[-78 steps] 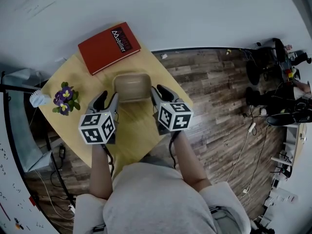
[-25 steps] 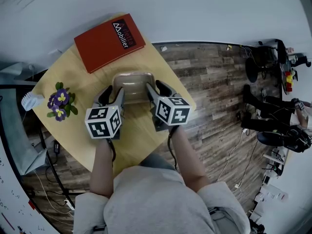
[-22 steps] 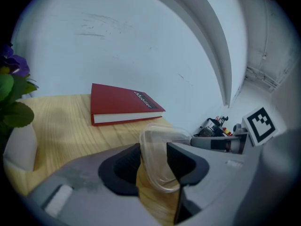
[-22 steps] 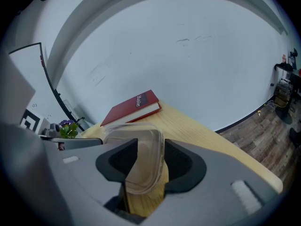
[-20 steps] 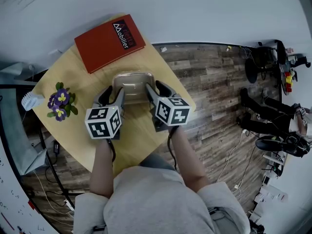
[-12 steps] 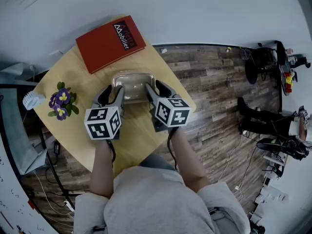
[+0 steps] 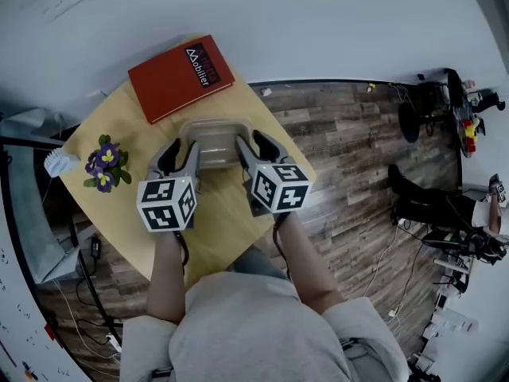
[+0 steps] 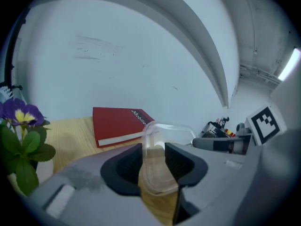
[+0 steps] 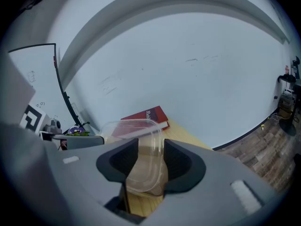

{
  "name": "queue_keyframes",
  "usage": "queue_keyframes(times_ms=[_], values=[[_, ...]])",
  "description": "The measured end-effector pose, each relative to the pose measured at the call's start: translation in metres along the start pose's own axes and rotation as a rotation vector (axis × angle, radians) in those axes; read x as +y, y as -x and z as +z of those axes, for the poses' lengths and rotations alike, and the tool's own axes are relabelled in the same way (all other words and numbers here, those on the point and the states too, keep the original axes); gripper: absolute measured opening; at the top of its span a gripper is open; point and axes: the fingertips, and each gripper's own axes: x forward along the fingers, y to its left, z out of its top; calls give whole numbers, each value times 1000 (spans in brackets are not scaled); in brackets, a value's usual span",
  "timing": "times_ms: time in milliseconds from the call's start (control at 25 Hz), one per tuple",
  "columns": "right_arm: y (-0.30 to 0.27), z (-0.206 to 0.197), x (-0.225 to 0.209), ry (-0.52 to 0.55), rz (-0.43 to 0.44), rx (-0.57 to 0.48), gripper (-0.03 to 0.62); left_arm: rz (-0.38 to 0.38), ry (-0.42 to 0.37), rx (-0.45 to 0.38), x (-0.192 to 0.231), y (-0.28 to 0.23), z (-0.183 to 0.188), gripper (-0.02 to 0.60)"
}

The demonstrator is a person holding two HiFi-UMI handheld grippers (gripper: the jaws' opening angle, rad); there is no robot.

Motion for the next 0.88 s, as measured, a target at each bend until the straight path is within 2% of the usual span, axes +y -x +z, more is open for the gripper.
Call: queue_keyframes(times_ms=[880], values=[[77, 53, 25, 72, 52, -202, 155, 19, -98, -133, -53, 57, 45, 147]])
